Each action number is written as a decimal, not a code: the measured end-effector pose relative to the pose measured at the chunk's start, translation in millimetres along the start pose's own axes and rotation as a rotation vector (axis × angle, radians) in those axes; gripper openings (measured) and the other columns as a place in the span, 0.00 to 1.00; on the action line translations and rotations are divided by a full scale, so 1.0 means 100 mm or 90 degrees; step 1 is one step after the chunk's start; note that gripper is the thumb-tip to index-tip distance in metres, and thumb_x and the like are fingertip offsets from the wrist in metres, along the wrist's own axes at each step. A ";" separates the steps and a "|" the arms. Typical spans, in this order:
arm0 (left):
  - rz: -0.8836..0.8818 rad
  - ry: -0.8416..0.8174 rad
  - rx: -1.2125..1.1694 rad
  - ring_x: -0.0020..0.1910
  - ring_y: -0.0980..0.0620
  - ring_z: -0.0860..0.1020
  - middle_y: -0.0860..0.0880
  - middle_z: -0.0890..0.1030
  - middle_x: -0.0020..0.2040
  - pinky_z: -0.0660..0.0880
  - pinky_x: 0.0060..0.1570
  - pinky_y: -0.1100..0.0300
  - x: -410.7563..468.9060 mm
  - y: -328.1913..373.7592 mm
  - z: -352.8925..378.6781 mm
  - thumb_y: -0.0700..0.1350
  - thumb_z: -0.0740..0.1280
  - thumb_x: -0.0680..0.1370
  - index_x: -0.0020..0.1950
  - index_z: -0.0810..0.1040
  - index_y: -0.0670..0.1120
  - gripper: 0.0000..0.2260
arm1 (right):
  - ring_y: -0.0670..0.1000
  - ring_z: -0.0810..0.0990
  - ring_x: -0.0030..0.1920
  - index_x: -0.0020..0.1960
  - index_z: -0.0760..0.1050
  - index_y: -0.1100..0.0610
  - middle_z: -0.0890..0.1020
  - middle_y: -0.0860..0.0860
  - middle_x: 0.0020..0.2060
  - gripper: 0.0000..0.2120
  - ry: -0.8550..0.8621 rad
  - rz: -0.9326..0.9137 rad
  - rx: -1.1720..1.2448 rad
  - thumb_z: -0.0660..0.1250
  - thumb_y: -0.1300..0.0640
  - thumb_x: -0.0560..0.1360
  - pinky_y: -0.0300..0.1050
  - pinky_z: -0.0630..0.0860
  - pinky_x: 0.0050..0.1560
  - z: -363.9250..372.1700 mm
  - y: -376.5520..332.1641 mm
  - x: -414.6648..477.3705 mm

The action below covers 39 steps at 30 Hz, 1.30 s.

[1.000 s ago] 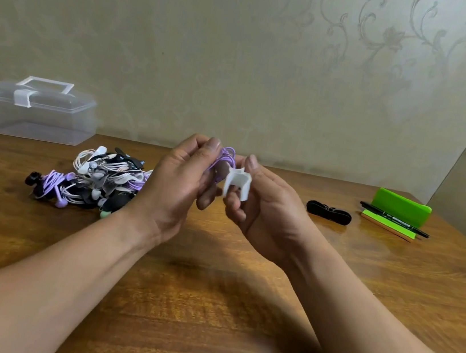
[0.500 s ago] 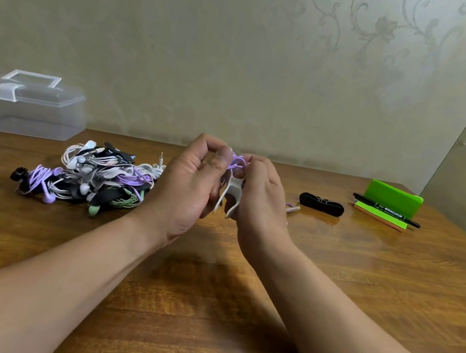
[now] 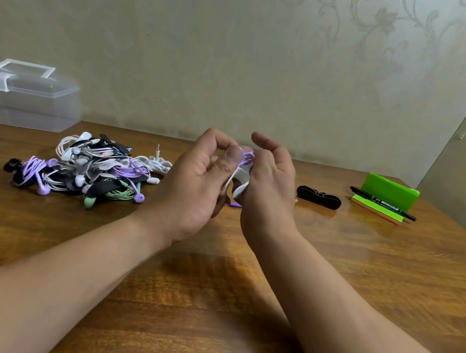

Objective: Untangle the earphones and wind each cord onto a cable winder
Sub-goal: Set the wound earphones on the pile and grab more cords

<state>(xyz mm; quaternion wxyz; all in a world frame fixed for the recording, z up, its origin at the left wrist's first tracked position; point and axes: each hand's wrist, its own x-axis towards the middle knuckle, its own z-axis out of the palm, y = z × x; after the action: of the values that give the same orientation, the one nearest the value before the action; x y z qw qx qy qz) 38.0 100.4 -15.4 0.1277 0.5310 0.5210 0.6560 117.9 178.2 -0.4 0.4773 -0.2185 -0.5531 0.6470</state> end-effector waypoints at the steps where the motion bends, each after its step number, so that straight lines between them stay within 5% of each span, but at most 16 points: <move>1: 0.010 -0.021 -0.001 0.25 0.44 0.64 0.40 0.67 0.29 0.64 0.26 0.47 -0.02 0.03 0.01 0.56 0.60 0.83 0.53 0.71 0.50 0.10 | 0.51 0.79 0.33 0.62 0.76 0.53 0.82 0.57 0.40 0.17 0.010 0.012 0.011 0.55 0.65 0.82 0.43 0.72 0.30 -0.01 0.00 0.01; 4: -0.013 -0.076 -0.023 0.26 0.57 0.70 0.55 0.74 0.30 0.71 0.31 0.57 -0.02 0.09 0.02 0.58 0.66 0.75 0.56 0.69 0.45 0.19 | 0.57 0.80 0.39 0.57 0.79 0.52 0.83 0.63 0.43 0.16 0.028 0.053 0.024 0.56 0.65 0.80 0.51 0.74 0.38 -0.03 0.01 0.03; 6: -0.052 -0.061 -0.043 0.25 0.58 0.71 0.54 0.76 0.31 0.69 0.29 0.64 0.00 0.11 0.01 0.55 0.70 0.76 0.55 0.69 0.43 0.19 | 0.56 0.80 0.38 0.57 0.79 0.54 0.83 0.63 0.45 0.14 0.003 0.088 0.013 0.56 0.64 0.81 0.48 0.73 0.35 -0.03 0.01 0.03; 9: -0.136 0.017 -0.158 0.21 0.53 0.62 0.45 0.73 0.32 0.69 0.29 0.58 0.04 0.11 -0.05 0.47 0.67 0.82 0.48 0.73 0.44 0.08 | 0.55 0.80 0.37 0.59 0.78 0.57 0.83 0.56 0.45 0.13 -0.068 0.061 -0.119 0.56 0.59 0.83 0.46 0.74 0.34 -0.10 0.00 0.07; 12: -0.272 0.084 -0.341 0.19 0.55 0.58 0.51 0.71 0.28 0.70 0.29 0.61 0.10 0.11 -0.15 0.43 0.62 0.82 0.36 0.77 0.48 0.14 | 0.47 0.81 0.61 0.65 0.75 0.48 0.83 0.47 0.59 0.16 -0.167 -0.113 -0.258 0.57 0.54 0.79 0.45 0.77 0.57 -0.27 -0.05 0.18; 15: -0.347 0.101 -0.435 0.18 0.58 0.57 0.50 0.63 0.31 0.70 0.25 0.64 0.14 0.12 -0.24 0.45 0.62 0.81 0.43 0.76 0.44 0.09 | 0.43 0.75 0.70 0.67 0.71 0.43 0.78 0.42 0.67 0.21 -0.396 -0.173 -0.313 0.67 0.56 0.76 0.52 0.73 0.70 -0.35 -0.14 0.20; 17: -0.377 0.084 -0.433 0.17 0.58 0.57 0.50 0.62 0.32 0.70 0.25 0.65 0.14 0.10 -0.26 0.46 0.62 0.80 0.50 0.77 0.43 0.08 | 0.48 0.80 0.64 0.65 0.72 0.48 0.80 0.47 0.61 0.19 -0.450 -0.185 -0.359 0.74 0.56 0.77 0.57 0.77 0.64 -0.34 -0.12 0.18; 19: -0.398 0.062 -0.416 0.17 0.58 0.58 0.51 0.66 0.31 0.68 0.25 0.65 0.13 0.08 -0.25 0.46 0.63 0.80 0.49 0.80 0.43 0.09 | 0.47 0.81 0.50 0.60 0.72 0.51 0.81 0.49 0.52 0.14 -0.421 -0.202 -0.386 0.74 0.52 0.79 0.49 0.77 0.49 -0.32 -0.09 0.17; 21: -0.407 0.044 -0.416 0.18 0.58 0.58 0.52 0.65 0.33 0.68 0.25 0.64 0.12 0.10 -0.23 0.45 0.63 0.80 0.49 0.81 0.44 0.08 | 0.47 0.79 0.45 0.58 0.73 0.50 0.81 0.48 0.48 0.11 -0.386 -0.231 -0.429 0.71 0.48 0.81 0.48 0.76 0.45 -0.31 -0.08 0.16; 25: -0.432 0.019 -0.393 0.20 0.59 0.59 0.54 0.62 0.29 0.69 0.27 0.65 0.11 0.12 -0.23 0.47 0.65 0.81 0.47 0.80 0.46 0.08 | 0.57 0.83 0.46 0.55 0.73 0.53 0.80 0.51 0.43 0.09 -0.351 -0.193 -0.396 0.68 0.47 0.83 0.64 0.83 0.48 -0.28 -0.04 0.12; 33: -0.437 -0.108 -0.368 0.31 0.55 0.66 0.50 0.71 0.37 0.77 0.33 0.62 0.13 0.20 -0.39 0.53 0.57 0.86 0.64 0.77 0.45 0.16 | 0.59 0.85 0.49 0.54 0.76 0.49 0.85 0.53 0.46 0.06 -0.305 -0.180 -0.385 0.69 0.48 0.82 0.67 0.82 0.51 -0.28 -0.05 0.15; 39: -0.409 -0.081 -0.325 0.32 0.54 0.63 0.49 0.72 0.39 0.68 0.30 0.62 0.13 0.16 -0.38 0.52 0.57 0.87 0.58 0.80 0.44 0.16 | 0.51 0.84 0.50 0.58 0.77 0.47 0.86 0.48 0.48 0.05 -0.319 -0.193 -0.404 0.68 0.49 0.83 0.60 0.80 0.57 -0.24 -0.03 0.11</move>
<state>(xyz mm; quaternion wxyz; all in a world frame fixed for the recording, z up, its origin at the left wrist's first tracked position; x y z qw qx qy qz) 7.2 81.7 9.5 0.4857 0.3321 0.4719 0.6566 133.7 199.3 -2.1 0.3270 -0.1073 -0.8492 0.4005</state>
